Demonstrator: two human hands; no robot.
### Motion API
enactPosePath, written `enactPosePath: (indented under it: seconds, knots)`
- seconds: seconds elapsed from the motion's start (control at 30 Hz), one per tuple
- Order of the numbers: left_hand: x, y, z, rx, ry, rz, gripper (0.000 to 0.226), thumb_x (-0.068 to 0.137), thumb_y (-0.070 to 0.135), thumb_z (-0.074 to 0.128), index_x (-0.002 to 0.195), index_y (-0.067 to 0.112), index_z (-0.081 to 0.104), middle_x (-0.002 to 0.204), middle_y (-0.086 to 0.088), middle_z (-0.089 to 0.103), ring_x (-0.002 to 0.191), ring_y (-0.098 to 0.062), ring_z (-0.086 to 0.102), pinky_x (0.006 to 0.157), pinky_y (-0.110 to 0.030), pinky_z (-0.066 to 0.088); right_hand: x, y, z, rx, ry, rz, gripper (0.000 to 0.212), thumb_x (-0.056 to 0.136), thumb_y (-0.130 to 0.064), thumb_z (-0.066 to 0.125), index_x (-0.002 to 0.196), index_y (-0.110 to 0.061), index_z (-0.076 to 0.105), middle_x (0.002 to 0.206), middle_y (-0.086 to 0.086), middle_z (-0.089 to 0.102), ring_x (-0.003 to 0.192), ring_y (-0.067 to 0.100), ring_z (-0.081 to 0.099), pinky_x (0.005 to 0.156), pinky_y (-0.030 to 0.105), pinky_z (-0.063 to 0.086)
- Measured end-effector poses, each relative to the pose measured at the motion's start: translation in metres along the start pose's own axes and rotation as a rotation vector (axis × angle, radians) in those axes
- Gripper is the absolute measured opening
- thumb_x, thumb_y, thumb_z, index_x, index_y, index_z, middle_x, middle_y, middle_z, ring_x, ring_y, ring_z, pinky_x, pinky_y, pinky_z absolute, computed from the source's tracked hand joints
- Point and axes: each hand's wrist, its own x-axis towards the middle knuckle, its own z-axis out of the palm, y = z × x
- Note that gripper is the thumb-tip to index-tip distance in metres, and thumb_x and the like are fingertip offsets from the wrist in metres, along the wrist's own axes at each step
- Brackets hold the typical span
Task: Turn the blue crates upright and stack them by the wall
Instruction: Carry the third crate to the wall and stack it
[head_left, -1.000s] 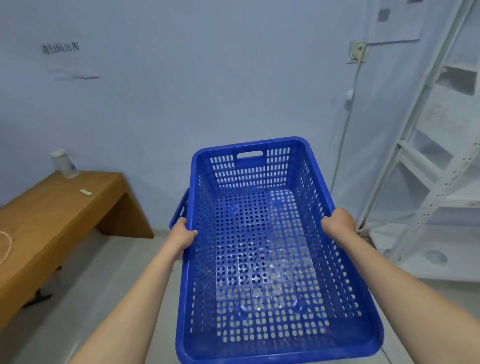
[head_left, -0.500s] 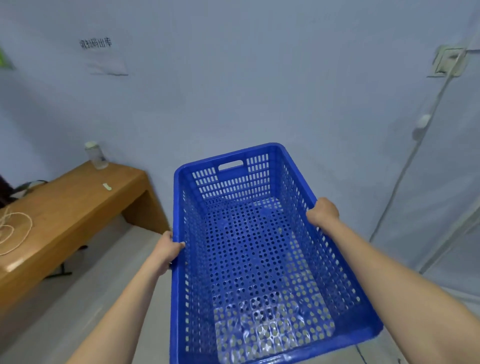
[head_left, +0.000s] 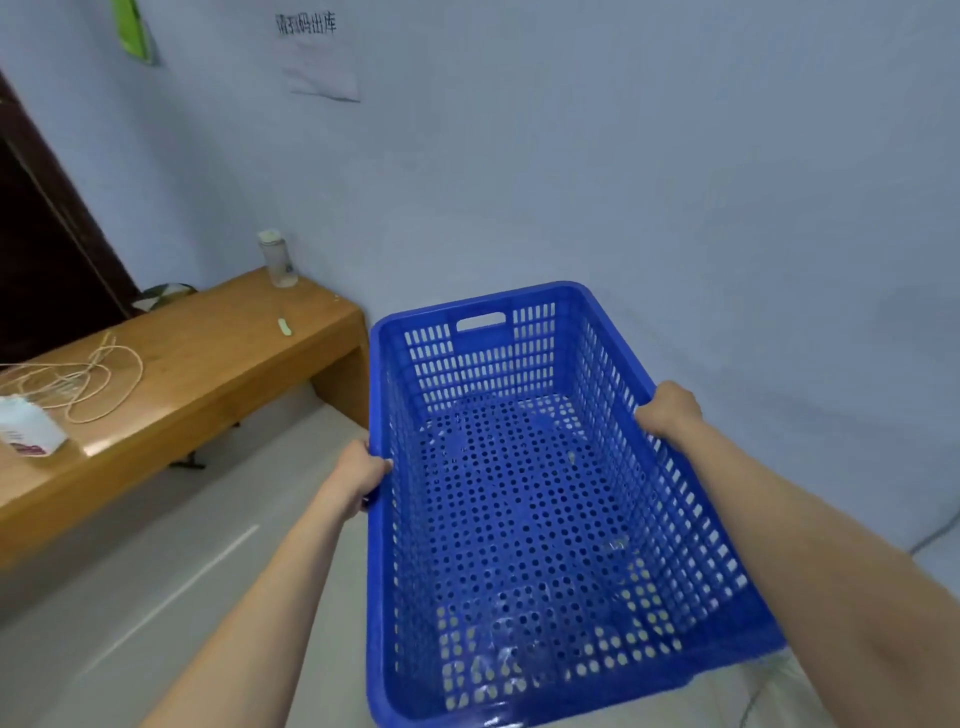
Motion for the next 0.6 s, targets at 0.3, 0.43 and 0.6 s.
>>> enactPosePath:
  seconds: [0.3,0.43,0.6]
  knots:
    - [0.007,0.036,0.054,-0.033,0.152,-0.120,0.027,0.096,0.009,0.054,0.122,0.005,0.049,0.116,-0.019,0.060,0.093,-0.035,0.061,0.067,-0.046,0.054,0.112,-0.003,-0.006,-0.053,-0.096,-0.188,0.010,0.082,-0.003,0.051,0.092,-0.002,0.053,0.075,0.009,0.053,0.060,0.024,0.053,0.045,0.025,0.037]
    - [0.002,0.045,0.085,-0.107,0.214,-0.194,0.029,0.096,0.008,0.055,0.124,0.003,0.048,0.119,-0.022,0.061,0.092,-0.035,0.061,0.065,-0.045,0.053,0.148,-0.004,-0.013,-0.075,-0.141,-0.279,0.002,0.082,-0.003,0.050,0.081,-0.005,0.051,0.075,0.008,0.054,0.058,0.022,0.051,0.050,0.027,0.040]
    - [-0.004,0.044,0.118,-0.164,0.302,-0.229,0.021,0.095,0.003,0.052,0.116,0.003,0.047,0.109,-0.020,0.059,0.090,-0.034,0.060,0.072,-0.048,0.054,0.176,-0.008,-0.018,-0.095,-0.172,-0.342,0.004,0.082,-0.003,0.050,0.083,-0.005,0.052,0.068,0.006,0.051,0.053,0.019,0.047,0.048,0.025,0.038]
